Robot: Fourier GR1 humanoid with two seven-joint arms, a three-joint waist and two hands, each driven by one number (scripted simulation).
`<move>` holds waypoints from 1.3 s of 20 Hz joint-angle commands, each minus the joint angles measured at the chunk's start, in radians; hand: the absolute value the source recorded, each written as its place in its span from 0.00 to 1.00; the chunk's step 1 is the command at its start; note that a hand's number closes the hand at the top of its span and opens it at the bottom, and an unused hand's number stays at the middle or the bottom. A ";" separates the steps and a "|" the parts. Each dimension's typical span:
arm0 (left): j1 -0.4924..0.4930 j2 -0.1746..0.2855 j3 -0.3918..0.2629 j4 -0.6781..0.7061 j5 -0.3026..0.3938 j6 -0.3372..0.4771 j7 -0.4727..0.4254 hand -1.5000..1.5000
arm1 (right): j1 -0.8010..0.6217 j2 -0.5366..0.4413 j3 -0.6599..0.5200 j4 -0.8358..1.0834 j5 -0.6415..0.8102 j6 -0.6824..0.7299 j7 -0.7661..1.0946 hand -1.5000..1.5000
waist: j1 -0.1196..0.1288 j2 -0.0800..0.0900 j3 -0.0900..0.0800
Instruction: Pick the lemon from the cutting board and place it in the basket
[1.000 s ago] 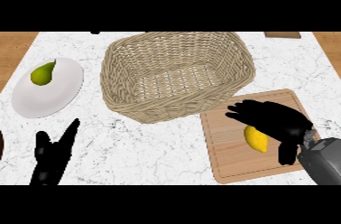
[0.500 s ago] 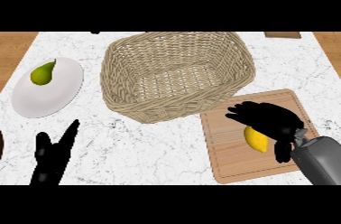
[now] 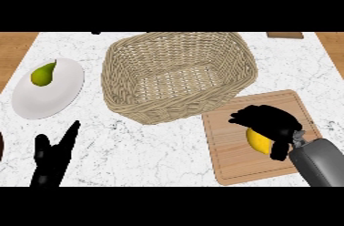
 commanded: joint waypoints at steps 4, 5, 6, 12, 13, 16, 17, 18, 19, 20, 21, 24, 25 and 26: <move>-0.020 -0.026 -0.012 -0.016 -0.002 0.005 0.106 0.50 | -0.024 0.008 0.031 0.088 0.101 -0.184 -0.112 1.00 | 0.002 0.008 -0.010; -0.025 -0.031 -0.003 0.092 -0.005 -0.020 0.022 0.50 | 0.023 -0.021 0.043 0.069 0.109 -0.212 -0.142 1.00 | -0.005 0.008 -0.011; -0.016 -0.028 0.012 0.101 0.002 -0.032 -0.022 0.50 | 0.014 0.013 0.047 0.076 0.136 -0.235 -0.110 1.00 | -0.003 0.008 -0.011; -0.021 -0.001 0.043 0.031 0.023 -0.060 0.056 0.50 | -0.060 0.065 0.018 0.125 0.166 -0.208 -0.123 1.00 | 0.001 0.007 -0.011; -0.009 -0.039 0.013 0.036 -0.017 -0.023 0.044 0.50 | 0.009 0.034 0.015 0.057 0.164 -0.208 -0.142 1.00 | -0.005 0.006 -0.011; 0.024 -0.011 0.016 0.016 -0.021 -0.034 0.032 0.50 | 0.049 0.299 0.120 -0.063 0.227 -0.102 0.206 1.00 | -0.010 -0.002 -0.013; 0.015 -0.007 0.041 0.002 0.009 -0.033 0.063 0.50 | 0.093 0.376 0.141 -0.066 0.244 -0.115 0.290 1.00 | -0.016 -0.005 -0.013; 0.005 -0.024 0.020 0.020 -0.018 -0.014 0.055 0.50 | 0.091 0.447 0.162 -0.079 0.255 -0.090 0.354 1.00 | -0.028 -0.007 -0.015; 0.021 -0.029 0.011 0.004 -0.017 -0.017 0.057 0.50 | 0.102 0.486 0.175 -0.074 0.254 -0.106 0.407 1.00 | -0.019 -0.011 -0.015; 0.017 -0.027 0.016 0.006 -0.021 -0.010 0.060 0.50 | 0.118 0.489 0.197 -0.084 0.245 -0.117 0.450 1.00 | -0.018 -0.010 -0.014; 0.016 -0.028 0.015 0.012 -0.011 -0.024 0.055 0.50 | 0.116 0.491 0.216 -0.115 0.227 -0.117 0.509 1.00 | -0.015 -0.009 -0.015; 0.033 -0.016 0.012 0.003 -0.013 -0.042 0.043 0.50 | 0.159 0.496 0.298 -0.195 0.161 -0.192 0.680 1.00 | 0.004 -0.008 -0.011; 0.008 -0.031 0.014 0.002 -0.006 -0.029 0.061 0.50 | 0.183 0.497 0.287 -0.224 0.090 -0.248 0.711 1.00 | -0.006 -0.001 -0.008; 0.022 -0.030 0.012 0.003 -0.018 -0.022 0.048 0.50 | 0.188 0.498 0.299 -0.262 0.047 -0.287 0.750 1.00 | 0.002 -0.001 -0.007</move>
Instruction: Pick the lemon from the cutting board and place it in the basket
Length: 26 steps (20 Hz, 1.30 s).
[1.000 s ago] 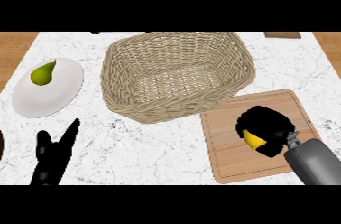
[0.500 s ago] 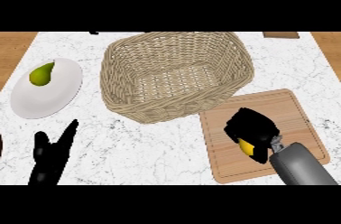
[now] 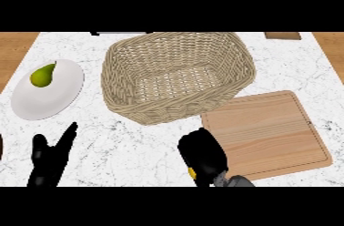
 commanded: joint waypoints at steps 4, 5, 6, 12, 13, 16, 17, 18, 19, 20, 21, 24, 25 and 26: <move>0.010 -0.008 -0.006 0.026 0.010 -0.015 0.009 0.50 | 0.084 0.043 0.076 -0.264 -0.331 -0.331 0.225 1.00 | 0.007 0.012 0.002; 0.007 -0.017 -0.015 0.018 0.011 -0.018 0.009 0.50 | 0.077 0.043 0.113 -0.296 -0.336 -0.385 0.275 1.00 | 0.009 0.007 -0.001; -0.004 -0.019 -0.012 0.024 0.013 -0.015 0.017 0.50 | 0.049 0.043 0.147 -0.337 -0.331 -0.425 0.332 1.00 | 0.006 0.005 -0.005; -0.007 -0.035 -0.032 0.032 0.000 -0.013 0.026 0.50 | -0.118 0.044 0.240 -0.460 -0.288 -0.572 0.700 1.00 | 0.013 0.004 -0.013; -0.008 -0.014 -0.022 0.035 -0.015 -0.012 0.013 0.50 | -0.172 0.044 0.219 -0.447 -0.262 -0.580 0.756 1.00 | 0.019 0.005 -0.014; -0.007 -0.021 -0.026 0.023 -0.017 -0.007 0.024 0.50 | -0.308 0.044 0.183 -0.476 -0.232 -0.573 0.921 1.00 | 0.026 0.002 -0.014; -0.006 -0.033 -0.038 0.044 -0.027 -0.005 0.009 0.50 | -0.359 0.044 0.160 -0.472 -0.223 -0.564 0.969 1.00 | 0.021 0.005 -0.015; -0.026 -0.048 -0.045 0.032 -0.021 -0.002 0.023 0.50 | -0.397 0.044 0.172 -0.466 -0.222 -0.564 1.022 1.00 | 0.021 0.004 -0.015; -0.048 -0.051 -0.043 0.037 -0.019 0.003 0.049 0.50 | -0.462 0.044 0.126 -0.454 -0.254 -0.542 1.052 1.00 | 0.024 0.009 -0.014; -0.018 -0.050 -0.040 0.046 -0.030 0.008 0.015 0.50 | -0.506 0.044 0.114 -0.460 -0.255 -0.536 1.099 1.00 | 0.027 0.007 -0.014; -0.025 -0.024 -0.023 0.049 -0.013 -0.020 0.016 0.50 | -0.551 0.044 0.099 -0.413 -0.263 -0.543 1.113 1.00 | 0.037 0.008 -0.015; -0.044 -0.026 -0.027 0.063 -0.014 -0.027 0.017 0.50 | -0.689 0.043 -0.021 -0.327 -0.308 -0.514 1.131 1.00 | 0.039 0.014 -0.015; -0.057 -0.042 -0.033 0.056 -0.014 -0.019 0.024 0.50 | -0.715 0.043 -0.005 -0.302 -0.328 -0.506 1.172 1.00 | 0.034 0.012 -0.013; -0.032 -0.037 -0.037 0.039 -0.018 -0.021 0.031 0.50 | -0.760 0.043 -0.049 -0.280 -0.348 -0.492 1.180 1.00 | 0.043 0.011 -0.013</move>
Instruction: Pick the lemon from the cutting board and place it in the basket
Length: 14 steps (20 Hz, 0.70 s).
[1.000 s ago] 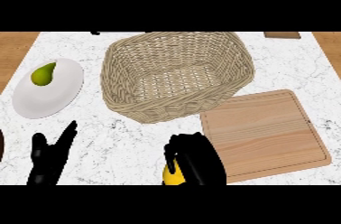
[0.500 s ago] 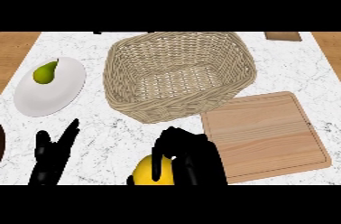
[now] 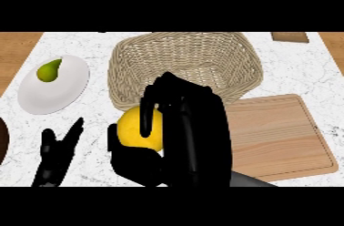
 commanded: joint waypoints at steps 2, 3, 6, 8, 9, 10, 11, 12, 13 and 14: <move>-0.036 -0.007 -0.010 0.031 0.007 -0.013 0.045 0.50 | -0.250 0.009 -0.122 0.152 -0.085 0.029 0.243 1.00 | 0.003 0.009 -0.007; -0.011 -0.004 -0.012 0.007 0.023 -0.032 0.053 0.50 | -0.292 0.009 -0.141 0.203 -0.096 0.010 0.241 1.00 | 0.016 0.008 -0.007; 0.013 -0.036 -0.029 0.033 -0.003 -0.009 0.007 0.50 | -0.363 0.009 -0.195 0.327 -0.127 0.013 0.200 1.00 | 0.004 0.012 -0.006; -0.019 -0.006 0.006 0.027 0.025 -0.030 0.034 0.50 | -0.413 0.009 -0.192 0.411 -0.171 -0.011 0.182 1.00 | 0.004 0.014 -0.005; 0.020 -0.025 -0.021 0.001 0.007 -0.018 0.025 0.50 | -0.410 0.009 -0.197 0.480 -0.159 -0.052 0.140 1.00 | 0.011 0.015 -0.005; 0.003 -0.014 0.020 0.101 0.015 -0.027 -0.036 0.50 | -0.456 0.009 -0.260 0.428 -0.189 0.054 0.140 1.00 | -0.017 0.013 -0.005; -0.019 -0.013 0.021 0.094 0.015 -0.026 -0.022 0.50 | -0.460 0.009 -0.269 0.515 -0.197 -0.009 0.085 1.00 | -0.010 0.016 -0.005; 0.026 -0.044 -0.015 0.062 -0.005 -0.012 -0.035 0.50 | -0.423 0.009 -0.261 0.527 -0.206 -0.041 0.047 1.00 | -0.011 0.015 -0.004; 0.042 -0.025 0.003 0.039 0.015 -0.027 -0.013 0.50 | -0.440 0.009 -0.202 0.535 -0.209 -0.089 0.117 1.00 | -0.001 0.013 -0.004; 0.026 -0.012 0.004 0.067 0.009 -0.043 -0.037 0.50 | -0.445 0.009 -0.284 0.613 -0.237 -0.120 0.008 1.00 | 0.003 0.020 -0.004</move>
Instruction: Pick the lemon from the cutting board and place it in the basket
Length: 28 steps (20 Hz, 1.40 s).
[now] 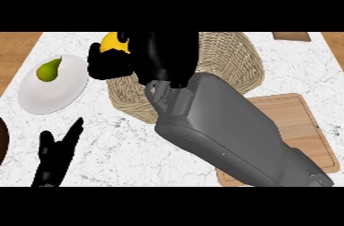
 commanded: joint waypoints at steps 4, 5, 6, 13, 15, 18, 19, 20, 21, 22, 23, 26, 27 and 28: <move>0.033 -0.020 -0.020 0.042 0.005 -0.027 0.005 0.50 | 0.020 0.006 -0.050 0.189 -0.088 -0.196 -0.008 1.00 | 0.001 0.010 -0.009; -0.034 -0.018 0.006 0.029 0.019 -0.001 0.069 0.50 | 0.021 0.006 -0.088 0.123 -0.140 -0.204 0.010 1.00 | -0.011 0.008 -0.008; 0.014 -0.023 -0.015 0.035 -0.002 -0.009 0.019 0.50 | 0.071 0.006 -0.077 0.149 -0.140 -0.254 -0.042 1.00 | -0.007 0.009 -0.008; 0.010 -0.025 0.001 0.077 -0.010 -0.019 -0.017 0.50 | 0.093 0.007 -0.061 0.283 -0.234 -0.352 -0.197 1.00 | -0.015 0.006 -0.008; -0.005 -0.041 -0.002 0.094 -0.016 -0.007 -0.010 0.50 | 0.075 0.007 -0.074 0.308 -0.231 -0.367 -0.204 1.00 | -0.019 0.006 -0.008; 0.063 -0.032 0.004 -0.008 0.001 -0.003 0.038 0.50 | 0.145 -0.064 -0.088 0.370 -0.086 -0.315 -0.151 1.00 | -0.032 0.000 -0.008; 0.071 -0.027 0.007 0.008 -0.007 -0.006 0.010 0.50 | 0.147 -0.039 -0.041 0.356 -0.036 -0.294 -0.103 1.00 | -0.037 -0.003 -0.008; 0.074 -0.035 -0.001 -0.021 0.001 -0.011 0.028 0.50 | 0.115 -0.043 -0.048 0.409 -0.071 -0.234 -0.177 1.00 | -0.024 0.002 -0.008; 0.003 -0.051 0.006 0.064 -0.023 0.022 0.024 0.50 | 0.159 -0.033 -0.037 0.383 -0.061 -0.256 -0.195 1.00 | -0.037 0.003 -0.008; 0.052 -0.043 0.000 0.007 -0.015 0.003 0.018 0.50 | 0.145 -0.043 -0.038 0.379 -0.070 -0.207 -0.196 1.00 | -0.032 0.001 -0.008; 0.003 -0.026 0.020 0.031 0.008 -0.017 0.055 0.50 | 0.196 -0.054 -0.017 0.356 -0.082 -0.195 -0.245 0.00 | -0.039 0.002 -0.007; 0.047 -0.058 -0.002 0.031 -0.031 0.012 0.000 0.50 | 0.207 -0.081 -0.022 0.331 -0.051 -0.174 -0.248 0.00 | -0.038 0.001 -0.008; 0.036 -0.042 0.005 0.051 -0.022 -0.014 0.000 0.50 | 0.224 -0.117 -0.052 0.257 -0.077 -0.169 -0.281 0.00 | -0.042 0.000 -0.007; 0.058 -0.043 0.019 0.048 -0.013 -0.015 -0.021 0.50 | 0.185 -0.114 -0.075 0.288 -0.092 -0.135 -0.287 0.00 | -0.035 0.001 -0.008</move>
